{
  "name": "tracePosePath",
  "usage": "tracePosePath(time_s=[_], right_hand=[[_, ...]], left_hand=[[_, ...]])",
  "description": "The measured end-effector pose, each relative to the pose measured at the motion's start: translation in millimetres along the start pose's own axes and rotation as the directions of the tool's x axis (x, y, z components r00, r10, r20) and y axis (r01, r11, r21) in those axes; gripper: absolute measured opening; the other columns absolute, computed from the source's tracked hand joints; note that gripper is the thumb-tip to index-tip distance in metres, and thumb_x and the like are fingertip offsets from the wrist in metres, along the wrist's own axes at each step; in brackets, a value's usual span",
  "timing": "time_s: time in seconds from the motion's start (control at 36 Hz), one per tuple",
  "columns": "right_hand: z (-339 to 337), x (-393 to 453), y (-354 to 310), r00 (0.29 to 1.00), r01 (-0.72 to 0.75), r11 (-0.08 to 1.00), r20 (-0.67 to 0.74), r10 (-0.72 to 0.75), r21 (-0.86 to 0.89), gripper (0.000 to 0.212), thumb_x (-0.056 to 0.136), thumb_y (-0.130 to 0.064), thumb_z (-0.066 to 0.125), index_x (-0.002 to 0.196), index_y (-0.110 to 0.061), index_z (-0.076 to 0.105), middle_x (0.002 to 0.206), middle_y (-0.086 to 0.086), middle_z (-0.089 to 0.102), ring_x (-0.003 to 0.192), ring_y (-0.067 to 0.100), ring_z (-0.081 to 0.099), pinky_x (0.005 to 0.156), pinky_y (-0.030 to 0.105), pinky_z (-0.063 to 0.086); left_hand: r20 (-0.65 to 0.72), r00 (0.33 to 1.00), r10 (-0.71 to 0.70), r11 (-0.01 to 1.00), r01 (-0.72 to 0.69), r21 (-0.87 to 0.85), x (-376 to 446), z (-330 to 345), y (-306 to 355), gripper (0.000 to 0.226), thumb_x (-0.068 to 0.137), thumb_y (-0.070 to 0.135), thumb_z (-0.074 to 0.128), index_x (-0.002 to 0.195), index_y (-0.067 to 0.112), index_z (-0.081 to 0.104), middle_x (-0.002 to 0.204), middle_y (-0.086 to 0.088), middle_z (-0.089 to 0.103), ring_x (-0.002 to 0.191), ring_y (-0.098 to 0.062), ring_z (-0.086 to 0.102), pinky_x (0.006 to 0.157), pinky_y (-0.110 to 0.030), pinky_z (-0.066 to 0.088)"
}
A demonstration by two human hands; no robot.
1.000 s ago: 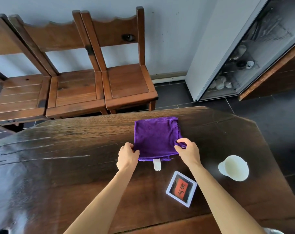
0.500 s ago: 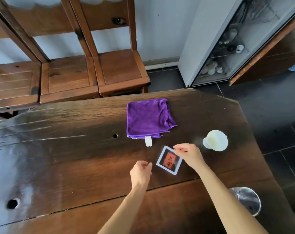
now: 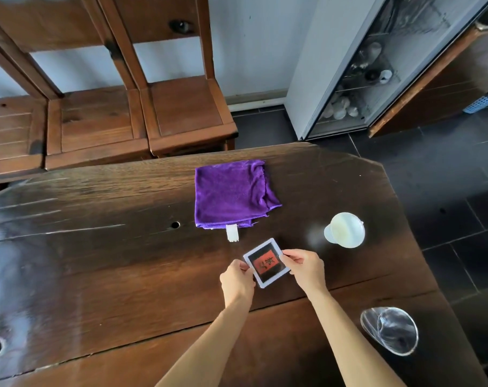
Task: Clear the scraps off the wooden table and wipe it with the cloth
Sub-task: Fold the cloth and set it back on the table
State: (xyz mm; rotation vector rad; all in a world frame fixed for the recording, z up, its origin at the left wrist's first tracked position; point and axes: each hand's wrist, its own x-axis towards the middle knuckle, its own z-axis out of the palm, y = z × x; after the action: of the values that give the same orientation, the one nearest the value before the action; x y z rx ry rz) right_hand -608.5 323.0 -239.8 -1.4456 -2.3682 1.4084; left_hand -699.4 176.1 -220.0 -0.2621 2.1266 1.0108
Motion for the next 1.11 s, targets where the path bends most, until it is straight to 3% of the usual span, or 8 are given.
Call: tracePosePath(time_s=[0.11, 0.28, 0.44, 0.56, 0.67, 0.81, 0.94, 1.11], right_hand=[[6, -2, 0, 0.998, -0.035, 0.997, -0.055, 0.038, 0.063, 0.022, 0.088, -0.018, 0.079, 0.108, -0.009, 0.079, 0.086, 0.000, 0.076, 0.070, 0.011, 0.071, 0.054, 0.014, 0.055], [9, -2, -3, 0.996, -0.047, 0.995, -0.074, 0.054, 0.088, 0.025, 0.090, -0.023, 0.076, 0.111, -0.010, 0.078, 0.094, 0.001, 0.076, 0.074, 0.012, 0.071, 0.055, 0.011, 0.053], [-10, -5, -8, 0.984, -0.119, 0.978, -0.114, 0.140, 0.171, 0.030, 0.091, -0.033, 0.075, 0.113, -0.013, 0.076, 0.088, -0.006, 0.072, 0.080, 0.013, 0.071, 0.057, 0.013, 0.054], [-31, -22, -21, 0.990, -0.084, 0.985, -0.100, 0.101, 0.153, 0.027, 0.095, -0.037, 0.069, 0.114, -0.018, 0.074, 0.101, -0.005, 0.074, 0.094, 0.011, 0.069, 0.089, 0.033, 0.059], [-51, -52, -40, 0.995, -0.002, 0.999, -0.102, 0.007, 0.046, 0.027, 0.101, -0.036, 0.060, 0.119, -0.019, 0.070, 0.115, -0.004, 0.070, 0.105, 0.009, 0.062, 0.096, 0.025, 0.046], [-73, -105, -57, 0.978, 0.153, 0.973, -0.116, -0.174, -0.171, 0.037, 0.102, -0.039, 0.055, 0.131, -0.018, 0.064, 0.132, 0.003, 0.064, 0.123, 0.019, 0.058, 0.104, 0.039, 0.050], [-91, -178, -64, 0.923, 0.274, 0.842, -0.120, -0.366, -0.464, 0.048, 0.100, -0.046, 0.054, 0.141, -0.022, 0.058, 0.148, 0.006, 0.054, 0.136, 0.025, 0.050, 0.106, 0.047, 0.047], [-104, -269, -51, 0.880, 0.329, 0.714, -0.074, -0.469, -0.618, 0.060, 0.099, -0.054, 0.047, 0.152, -0.025, 0.045, 0.162, 0.008, 0.035, 0.148, 0.031, 0.034, 0.116, 0.057, 0.034]], left_hand=[[0.000, 0.999, 0.055, 0.998, -0.055, 0.043, 16, -2, 12, 0.016, 0.100, 0.013, 0.057, 0.110, 0.008, 0.068, 0.107, -0.011, 0.070, 0.088, -0.027, 0.072, 0.078, -0.032, 0.058], [0.022, 0.997, 0.078, 0.994, -0.080, 0.078, 25, -4, 19, 0.017, 0.100, 0.014, 0.058, 0.112, 0.008, 0.068, 0.109, -0.011, 0.071, 0.089, -0.026, 0.072, 0.076, -0.034, 0.059], [0.004, 0.997, 0.071, 0.991, -0.071, 0.112, 11, -14, 16, 0.025, 0.104, 0.025, 0.050, 0.116, 0.012, 0.066, 0.113, -0.008, 0.069, 0.093, -0.022, 0.064, 0.080, -0.034, 0.051], [0.008, 0.988, 0.152, 0.975, -0.151, 0.164, -17, -30, 12, 0.026, 0.103, 0.028, 0.048, 0.115, 0.017, 0.068, 0.115, -0.004, 0.065, 0.100, -0.020, 0.059, 0.085, -0.031, 0.047], [-0.020, 0.956, 0.294, 0.931, -0.282, 0.232, -54, -47, 4, 0.028, 0.102, 0.028, 0.054, 0.122, 0.015, 0.069, 0.125, -0.004, 0.063, 0.115, -0.023, 0.060, 0.093, -0.027, 0.043], [-0.079, 0.888, 0.453, 0.866, -0.417, 0.278, -109, -70, -12, 0.032, 0.102, 0.030, 0.056, 0.129, 0.018, 0.067, 0.146, 0.000, 0.054, 0.135, -0.021, 0.050, 0.111, -0.039, 0.042], [-0.103, 0.824, 0.558, 0.792, -0.490, 0.365, -172, -92, -39, 0.038, 0.102, 0.036, 0.054, 0.138, 0.026, 0.061, 0.162, 0.005, 0.038, 0.149, -0.017, 0.034, 0.119, -0.042, 0.029], [-0.053, 0.753, 0.656, 0.652, -0.530, 0.543, -246, -114, -82, 0.046, 0.105, 0.046, 0.042, 0.149, 0.037, 0.046, 0.171, 0.006, 0.016, 0.157, -0.018, 0.017, 0.126, -0.042, 0.015]])
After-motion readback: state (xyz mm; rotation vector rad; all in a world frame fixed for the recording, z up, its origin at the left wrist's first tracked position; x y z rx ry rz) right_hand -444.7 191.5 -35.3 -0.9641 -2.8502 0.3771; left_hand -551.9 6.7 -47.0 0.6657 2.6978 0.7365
